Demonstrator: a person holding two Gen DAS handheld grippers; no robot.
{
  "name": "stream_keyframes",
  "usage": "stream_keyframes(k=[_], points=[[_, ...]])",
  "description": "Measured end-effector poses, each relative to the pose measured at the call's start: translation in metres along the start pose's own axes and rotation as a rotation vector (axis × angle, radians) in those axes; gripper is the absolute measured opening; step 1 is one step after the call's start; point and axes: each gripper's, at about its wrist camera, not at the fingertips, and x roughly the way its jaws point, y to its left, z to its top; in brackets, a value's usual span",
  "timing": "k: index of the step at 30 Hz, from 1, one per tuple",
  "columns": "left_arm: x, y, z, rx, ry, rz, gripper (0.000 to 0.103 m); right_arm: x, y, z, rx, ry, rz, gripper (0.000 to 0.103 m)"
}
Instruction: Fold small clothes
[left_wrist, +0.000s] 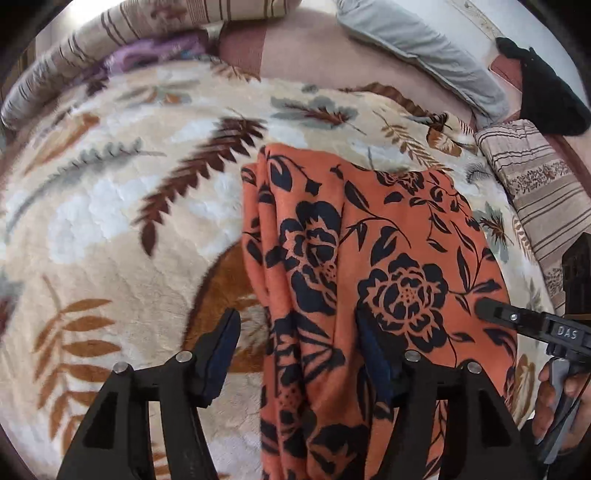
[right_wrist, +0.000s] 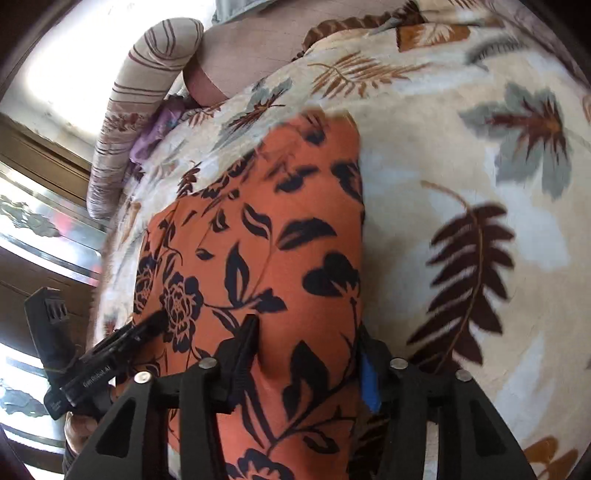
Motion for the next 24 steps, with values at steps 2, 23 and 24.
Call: stream_keyframes(k=[2, 23, 24], points=[[-0.021, 0.000, -0.007, 0.035, -0.025, 0.057, 0.066, -0.017, 0.005, -0.003, -0.030, -0.055, -0.022, 0.054], [-0.058, 0.016, -0.055, 0.023, -0.067, 0.078, 0.068, 0.049, -0.010, 0.119, 0.159, 0.008, 0.214, 0.072], [-0.059, 0.014, -0.058, 0.034, -0.070, 0.080, 0.068, 0.047, -0.013, 0.117, 0.172, -0.011, 0.237, 0.072]])
